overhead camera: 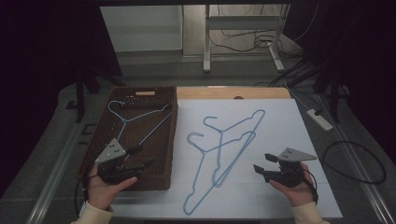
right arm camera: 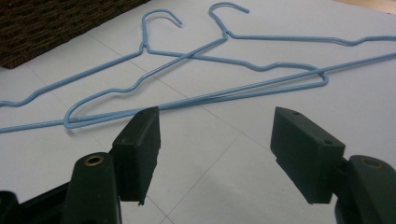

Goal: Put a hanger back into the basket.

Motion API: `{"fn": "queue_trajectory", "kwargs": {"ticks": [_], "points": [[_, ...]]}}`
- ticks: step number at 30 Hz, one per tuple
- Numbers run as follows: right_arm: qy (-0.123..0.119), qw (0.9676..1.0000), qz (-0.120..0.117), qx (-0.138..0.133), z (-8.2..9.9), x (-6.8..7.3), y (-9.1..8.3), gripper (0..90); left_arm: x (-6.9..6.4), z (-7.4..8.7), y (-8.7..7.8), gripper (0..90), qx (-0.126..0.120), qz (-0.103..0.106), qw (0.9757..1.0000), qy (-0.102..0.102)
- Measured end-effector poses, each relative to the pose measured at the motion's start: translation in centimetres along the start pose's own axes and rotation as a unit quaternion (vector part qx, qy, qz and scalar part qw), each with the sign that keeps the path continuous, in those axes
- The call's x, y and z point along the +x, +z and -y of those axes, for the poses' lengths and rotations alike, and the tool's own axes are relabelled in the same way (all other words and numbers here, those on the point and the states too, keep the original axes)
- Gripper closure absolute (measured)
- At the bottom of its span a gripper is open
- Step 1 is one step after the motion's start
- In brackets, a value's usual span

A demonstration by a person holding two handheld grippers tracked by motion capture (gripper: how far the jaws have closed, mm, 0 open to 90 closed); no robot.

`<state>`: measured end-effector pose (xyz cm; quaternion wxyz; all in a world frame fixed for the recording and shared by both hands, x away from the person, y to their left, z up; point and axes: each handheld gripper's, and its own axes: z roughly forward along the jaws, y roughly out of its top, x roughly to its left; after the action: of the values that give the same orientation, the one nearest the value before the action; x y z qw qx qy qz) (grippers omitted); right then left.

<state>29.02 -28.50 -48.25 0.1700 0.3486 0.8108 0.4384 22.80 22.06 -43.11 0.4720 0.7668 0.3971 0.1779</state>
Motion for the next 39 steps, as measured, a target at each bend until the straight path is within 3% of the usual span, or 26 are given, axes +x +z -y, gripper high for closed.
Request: {"fn": "queue_trajectory", "kwargs": {"ticks": [11,27,39], "points": [[-0.004,1.0,0.006,0.002,0.0,0.9,-0.2,34.4,-0.2,0.3,-0.3,35.5,-0.002,0.003,1.0,0.006],[-0.013,0.9997,0.012,0.018,-0.6,1.5,0.7,34.3,-0.4,0.6,0.6,35.2,0.013,0.016,0.9997,0.016],[-0.037,0.9982,0.015,0.045,-3.6,1.4,3.8,34.8,-0.5,0.7,0.6,35.1,0.011,0.023,0.9995,0.017]]}}
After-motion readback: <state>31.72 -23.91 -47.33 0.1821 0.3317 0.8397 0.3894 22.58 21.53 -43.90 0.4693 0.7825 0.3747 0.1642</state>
